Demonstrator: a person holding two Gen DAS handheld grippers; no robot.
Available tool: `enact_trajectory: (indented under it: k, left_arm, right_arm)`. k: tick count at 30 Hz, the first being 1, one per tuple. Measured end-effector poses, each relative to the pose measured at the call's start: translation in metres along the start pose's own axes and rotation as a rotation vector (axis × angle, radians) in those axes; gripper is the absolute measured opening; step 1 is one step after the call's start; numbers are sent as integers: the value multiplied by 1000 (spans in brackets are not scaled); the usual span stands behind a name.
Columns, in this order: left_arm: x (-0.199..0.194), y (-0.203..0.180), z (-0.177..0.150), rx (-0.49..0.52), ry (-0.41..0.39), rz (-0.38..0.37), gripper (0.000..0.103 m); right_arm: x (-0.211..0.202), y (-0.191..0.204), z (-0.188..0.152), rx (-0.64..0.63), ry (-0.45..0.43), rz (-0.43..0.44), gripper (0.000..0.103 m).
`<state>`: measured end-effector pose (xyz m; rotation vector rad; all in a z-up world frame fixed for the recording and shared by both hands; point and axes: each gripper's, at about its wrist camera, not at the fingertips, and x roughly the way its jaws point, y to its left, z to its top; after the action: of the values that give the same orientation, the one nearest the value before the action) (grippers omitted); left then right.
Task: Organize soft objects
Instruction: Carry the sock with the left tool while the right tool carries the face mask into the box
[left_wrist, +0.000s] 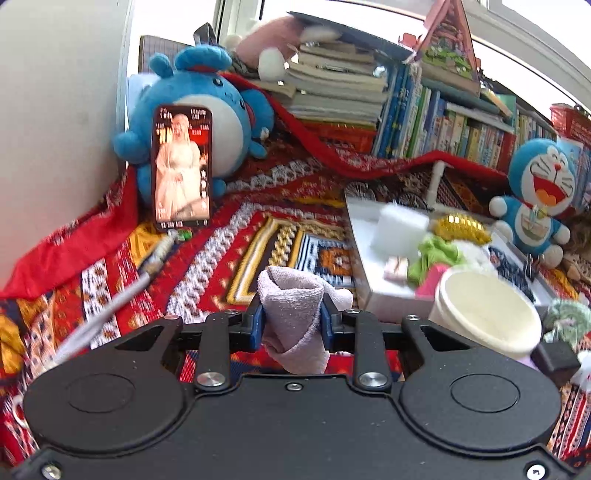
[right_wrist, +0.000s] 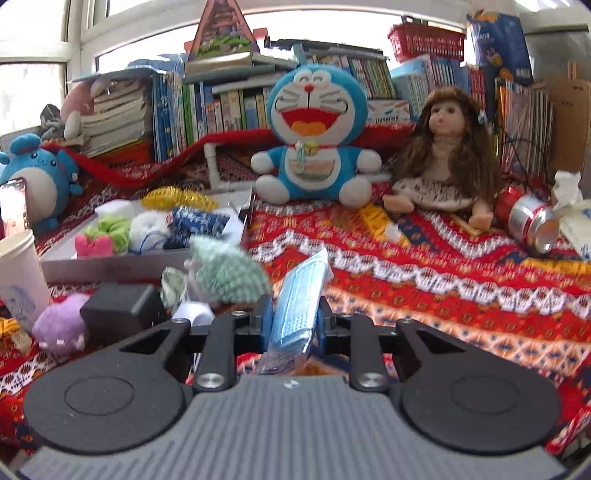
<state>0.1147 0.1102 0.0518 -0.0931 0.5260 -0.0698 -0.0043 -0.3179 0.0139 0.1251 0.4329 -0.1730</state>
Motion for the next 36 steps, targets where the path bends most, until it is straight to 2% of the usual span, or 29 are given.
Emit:
enact_trajectory:
  k: [8,17,24,29,36]
  left_arm:
    - [-2,-13,45,23,-22,-53,27]
    - [17,-42,80,17,52,-179,28]
    - [49,-66,100,-2,172,-246,28]
    - [76,-86,112,-23,242,-262,28]
    - [112,-108,113,-31,352,-270,28]
  right_arm:
    - [8,0,42,15,-32,80,28]
    - [30,23,77,-3,-23,192,29]
    - [52,43,93,-47,10,240,29]
    - [73,55,107,-64,47,262,29]
    - [109,64,112,-57,143,300,29]
